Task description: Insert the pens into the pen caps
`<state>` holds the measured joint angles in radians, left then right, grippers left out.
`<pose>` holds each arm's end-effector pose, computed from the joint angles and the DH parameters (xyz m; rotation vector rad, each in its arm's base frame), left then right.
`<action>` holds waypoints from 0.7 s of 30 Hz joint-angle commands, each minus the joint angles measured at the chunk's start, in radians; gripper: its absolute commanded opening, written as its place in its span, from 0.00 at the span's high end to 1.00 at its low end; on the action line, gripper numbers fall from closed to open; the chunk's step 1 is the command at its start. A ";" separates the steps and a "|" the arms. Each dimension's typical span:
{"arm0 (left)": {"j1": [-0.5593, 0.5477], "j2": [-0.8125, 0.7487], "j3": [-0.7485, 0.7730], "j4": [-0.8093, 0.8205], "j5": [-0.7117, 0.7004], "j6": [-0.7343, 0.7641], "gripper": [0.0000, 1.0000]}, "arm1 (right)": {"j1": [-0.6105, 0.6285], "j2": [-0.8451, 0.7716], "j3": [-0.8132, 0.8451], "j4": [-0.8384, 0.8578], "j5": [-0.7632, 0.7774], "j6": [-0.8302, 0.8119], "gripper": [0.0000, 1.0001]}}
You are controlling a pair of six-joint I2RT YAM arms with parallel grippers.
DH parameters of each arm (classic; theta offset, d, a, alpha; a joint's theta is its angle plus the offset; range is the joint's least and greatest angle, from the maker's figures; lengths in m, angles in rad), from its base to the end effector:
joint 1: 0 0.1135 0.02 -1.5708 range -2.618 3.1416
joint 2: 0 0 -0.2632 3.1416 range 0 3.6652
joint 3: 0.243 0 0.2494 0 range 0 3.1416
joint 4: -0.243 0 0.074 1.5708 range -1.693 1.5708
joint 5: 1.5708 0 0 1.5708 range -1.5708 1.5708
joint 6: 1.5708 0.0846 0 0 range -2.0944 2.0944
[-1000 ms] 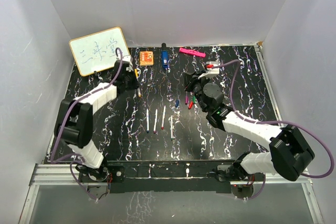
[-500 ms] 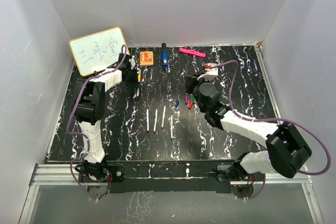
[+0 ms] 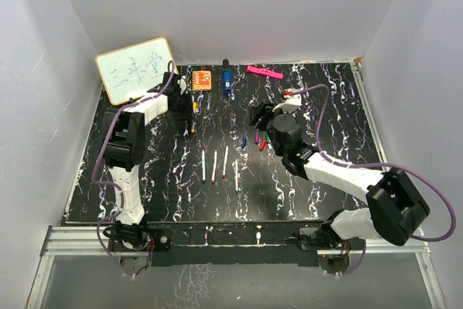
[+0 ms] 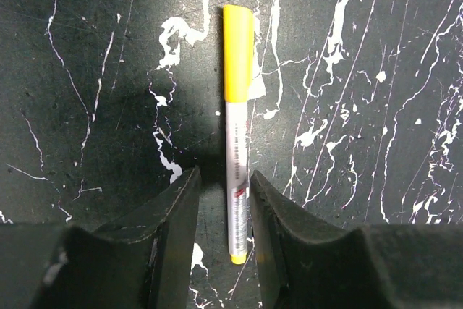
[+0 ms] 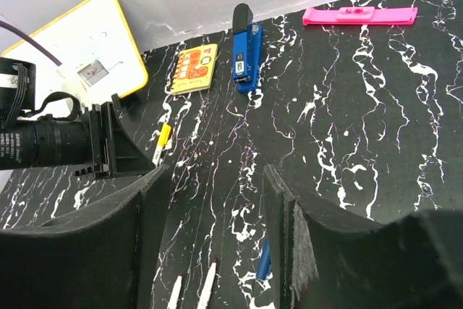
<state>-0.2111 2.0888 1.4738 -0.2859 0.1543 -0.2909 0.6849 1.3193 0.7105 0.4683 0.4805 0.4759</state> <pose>0.4671 -0.1134 0.1280 -0.0325 2.5009 -0.4034 0.2842 0.1816 0.2583 0.1801 1.7067 0.4556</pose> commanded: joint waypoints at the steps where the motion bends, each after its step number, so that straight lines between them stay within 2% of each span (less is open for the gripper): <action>1: 0.006 -0.020 0.025 -0.051 0.004 0.001 0.67 | -0.003 -0.008 0.011 0.002 0.021 -0.004 0.49; 9: 0.006 -0.146 -0.037 -0.053 -0.034 0.013 0.66 | -0.004 0.030 0.049 -0.047 0.014 -0.009 0.56; 17: -0.009 -0.396 -0.301 0.037 0.025 -0.047 0.66 | -0.008 0.041 0.041 -0.067 -0.001 0.026 0.57; 21: -0.099 -0.510 -0.391 0.019 -0.017 -0.053 0.65 | -0.010 0.060 0.035 -0.073 -0.012 0.042 0.57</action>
<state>-0.2260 1.6905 1.1431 -0.2634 0.1486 -0.3229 0.6827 1.3643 0.7109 0.3832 0.4728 0.4923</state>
